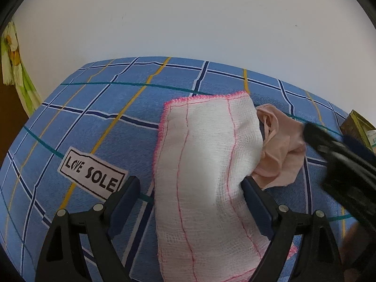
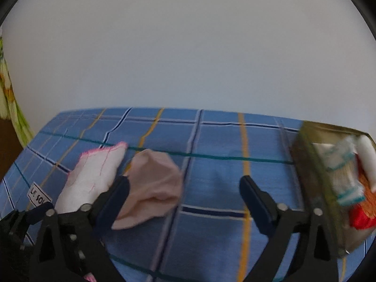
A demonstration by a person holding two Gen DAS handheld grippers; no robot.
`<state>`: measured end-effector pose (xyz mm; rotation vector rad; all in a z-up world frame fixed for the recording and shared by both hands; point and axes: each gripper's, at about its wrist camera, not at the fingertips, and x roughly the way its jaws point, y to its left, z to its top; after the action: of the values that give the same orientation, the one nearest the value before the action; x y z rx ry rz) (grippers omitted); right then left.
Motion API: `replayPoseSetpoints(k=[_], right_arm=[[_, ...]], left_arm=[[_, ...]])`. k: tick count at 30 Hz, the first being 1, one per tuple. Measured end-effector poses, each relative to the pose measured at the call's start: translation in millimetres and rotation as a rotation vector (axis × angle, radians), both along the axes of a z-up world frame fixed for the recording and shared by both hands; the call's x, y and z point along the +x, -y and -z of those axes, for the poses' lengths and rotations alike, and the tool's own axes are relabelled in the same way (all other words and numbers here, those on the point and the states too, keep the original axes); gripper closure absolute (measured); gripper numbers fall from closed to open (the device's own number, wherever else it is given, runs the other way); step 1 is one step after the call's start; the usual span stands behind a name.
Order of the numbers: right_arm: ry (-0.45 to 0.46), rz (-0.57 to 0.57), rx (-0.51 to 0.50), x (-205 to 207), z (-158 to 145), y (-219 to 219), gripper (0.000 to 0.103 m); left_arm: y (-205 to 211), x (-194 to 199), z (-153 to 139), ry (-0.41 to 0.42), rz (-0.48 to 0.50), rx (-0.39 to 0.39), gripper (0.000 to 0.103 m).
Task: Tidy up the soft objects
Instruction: 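Grasp the white gauze towel with the left tool while the right tool grasps the pink cloth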
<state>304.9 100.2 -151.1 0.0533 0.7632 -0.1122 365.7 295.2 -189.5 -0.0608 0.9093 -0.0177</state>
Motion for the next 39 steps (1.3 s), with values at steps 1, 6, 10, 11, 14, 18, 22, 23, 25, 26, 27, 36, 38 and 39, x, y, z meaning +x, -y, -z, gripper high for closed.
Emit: replayPoseSetpoints(k=[1,6,10,11,14,18,22,23,25,26,27,36,38,39], right_arm=[[-0.03,-0.012,-0.003,7,4,-4,0.018],[-0.167,-0.073,0.005,35,25,-17,0.029],[-0.178,-0.117,-0.018,38,26,-23,0.057],[-0.177,-0.122,-0.033,38,26,-23,0.065],[-0.171,-0.133,-0.043,36,24,-20,0.091],[-0.124,-0.126,0.04,24,15,-4,0.095],[-0.012,-0.128,0.087,5,-3,10,0.095],[0.017,-0.13,0.11,1,-9,13,0.095],[0.072,-0.139,0.155,-9,-20,19,0.095],[0.096,-0.146,0.166,-14,-26,21,0.095],[0.122,-0.153,0.169,-19,-31,21,0.095],[0.234,-0.12,0.204,-53,-52,36,0.095],[0.239,-0.119,0.201,-56,-52,38,0.095],[0.242,-0.118,0.197,-57,-51,38,0.095]], left_arm=[[-2,0,0,-0.002,-0.001,-0.009,0.013],[-17,0,-1,-0.02,-0.033,-0.013,0.013],[-28,0,0,-0.027,-0.071,-0.031,0.013],[-28,0,0,-0.025,-0.071,-0.027,0.013],[-23,0,0,-0.019,-0.061,0.002,0.013],[-23,2,2,-0.009,-0.064,0.001,0.013],[-12,4,3,-0.003,-0.032,0.026,0.013],[-10,4,3,-0.004,-0.017,0.024,0.013],[-9,3,3,-0.002,-0.009,0.025,0.018],[-9,2,1,0.006,-0.008,0.021,0.024],[-9,0,0,0.019,-0.005,0.014,0.039],[-3,-13,-13,0.096,0.042,-0.028,0.072],[-3,-18,-18,0.139,0.032,-0.032,0.073],[-3,-21,-23,0.169,0.026,-0.034,0.073]])
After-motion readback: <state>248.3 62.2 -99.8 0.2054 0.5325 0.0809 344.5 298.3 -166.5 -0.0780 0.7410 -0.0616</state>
